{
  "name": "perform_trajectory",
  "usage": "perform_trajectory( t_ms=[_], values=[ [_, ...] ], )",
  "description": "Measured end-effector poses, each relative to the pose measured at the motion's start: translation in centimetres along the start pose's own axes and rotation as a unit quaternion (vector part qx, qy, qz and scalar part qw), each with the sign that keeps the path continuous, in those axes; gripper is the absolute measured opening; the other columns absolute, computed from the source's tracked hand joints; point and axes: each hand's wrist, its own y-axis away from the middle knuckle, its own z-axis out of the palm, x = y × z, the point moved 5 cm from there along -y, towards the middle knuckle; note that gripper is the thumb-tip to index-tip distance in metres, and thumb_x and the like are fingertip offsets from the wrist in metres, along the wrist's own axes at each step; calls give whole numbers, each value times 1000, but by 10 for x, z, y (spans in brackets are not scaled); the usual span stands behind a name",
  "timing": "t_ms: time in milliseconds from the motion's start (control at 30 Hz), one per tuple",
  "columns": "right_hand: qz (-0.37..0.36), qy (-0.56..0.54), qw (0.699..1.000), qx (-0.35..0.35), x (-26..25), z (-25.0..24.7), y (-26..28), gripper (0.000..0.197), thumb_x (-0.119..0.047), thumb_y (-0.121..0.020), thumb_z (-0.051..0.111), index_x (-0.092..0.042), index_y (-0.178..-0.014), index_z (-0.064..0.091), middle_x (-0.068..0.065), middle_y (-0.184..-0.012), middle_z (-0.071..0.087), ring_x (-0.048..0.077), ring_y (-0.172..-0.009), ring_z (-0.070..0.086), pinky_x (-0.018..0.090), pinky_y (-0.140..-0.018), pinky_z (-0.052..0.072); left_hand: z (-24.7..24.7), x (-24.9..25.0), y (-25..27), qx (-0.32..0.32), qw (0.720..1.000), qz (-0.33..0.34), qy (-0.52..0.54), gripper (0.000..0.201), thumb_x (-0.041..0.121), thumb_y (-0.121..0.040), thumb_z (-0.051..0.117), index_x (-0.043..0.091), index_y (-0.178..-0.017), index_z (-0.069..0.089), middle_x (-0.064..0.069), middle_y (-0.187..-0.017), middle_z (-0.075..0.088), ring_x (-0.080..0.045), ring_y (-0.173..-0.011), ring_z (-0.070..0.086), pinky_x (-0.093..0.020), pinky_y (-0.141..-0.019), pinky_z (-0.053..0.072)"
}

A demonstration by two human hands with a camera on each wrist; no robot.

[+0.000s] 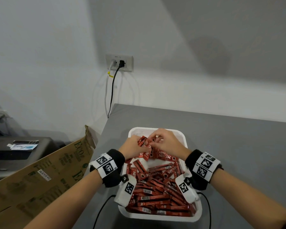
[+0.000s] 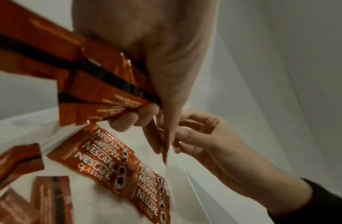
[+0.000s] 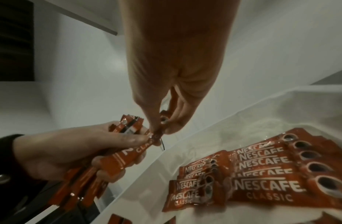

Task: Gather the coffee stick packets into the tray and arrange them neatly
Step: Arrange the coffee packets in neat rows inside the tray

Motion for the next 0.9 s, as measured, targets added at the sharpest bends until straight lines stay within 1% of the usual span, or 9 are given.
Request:
perform_trajectory(
  t_ms=[67,133,200,300,433,533,667,800,900],
  values=[
    [7,6,1000,21,6,-3,0,9,-7,-77,76,-13,-80,69,-13,-77,61,-4,-64,58,9,-65,43,-2,-5,1,11,1000,-12,2,10,19,-82,70,19,-77,61,5,-64,56,-1,-46,48,-16,-44,40],
    [15,27,999,13,12,-7,2,6,-11,-76,77,-11,-77,71,-16,-71,61,-10,-64,56,7,-62,40,-9,-8,2,19,1000,-18,-8,9,18,-77,75,16,-82,67,4,-68,62,-5,-59,57,-21,-57,52],
    [27,45,999,-10,19,-8,2,6,-16,-76,78,-13,-77,73,-16,-71,63,-11,-65,55,8,-62,41,-14,-10,1,26,999,-15,-15,11,15,-73,78,14,-81,70,4,-68,64,-9,-65,61,-27,-69,55],
    [30,79,995,-49,18,-3,2,9,-17,-75,79,-14,-83,76,-10,-78,68,-8,-64,55,8,-63,40,-15,-12,-4,38,997,-5,-62,9,14,-74,78,13,-78,69,1,-69,66,-10,-65,62,-20,-66,54],
    [-2,123,989,-79,7,16,0,11,-14,-77,76,-12,-88,76,-4,-85,68,-4,-65,52,4,-64,38,-10,-12,-10,53,989,9,-139,15,18,-75,75,6,-72,66,-6,-72,67,-21,-67,63,-28,-63,52],
    [24,149,984,-95,12,26,-5,12,-11,-79,74,-6,-90,75,6,-89,72,1,-63,54,1,-57,38,-14,-20,-9,79,989,-14,-122,15,16,-73,76,5,-81,69,-5,-78,69,-20,-73,66,-28,-67,55],
    [72,176,971,-148,22,38,-13,13,-9,-80,72,-3,-92,74,10,-91,72,12,-62,60,7,-49,46,-27,-35,-7,116,989,-42,-87,10,9,-75,73,10,-84,67,4,-79,66,-9,-75,63,-21,-74,52],
    [79,223,953,-190,28,53,-18,11,-11,-80,71,-8,-90,76,8,-86,73,21,-69,70,33,-70,59,-34,-41,-5,128,989,-46,-51,18,7,-77,72,21,-73,62,10,-71,61,-3,-69,59,-10,-65,46],
    [79,238,949,-191,26,58,-22,10,-10,-82,68,-8,-90,75,9,-86,73,21,-65,69,31,-66,58,-33,-43,-4,125,990,-54,-36,18,7,-78,71,21,-73,62,8,-73,62,-7,-72,60,-12,-67,46]
  ],
)
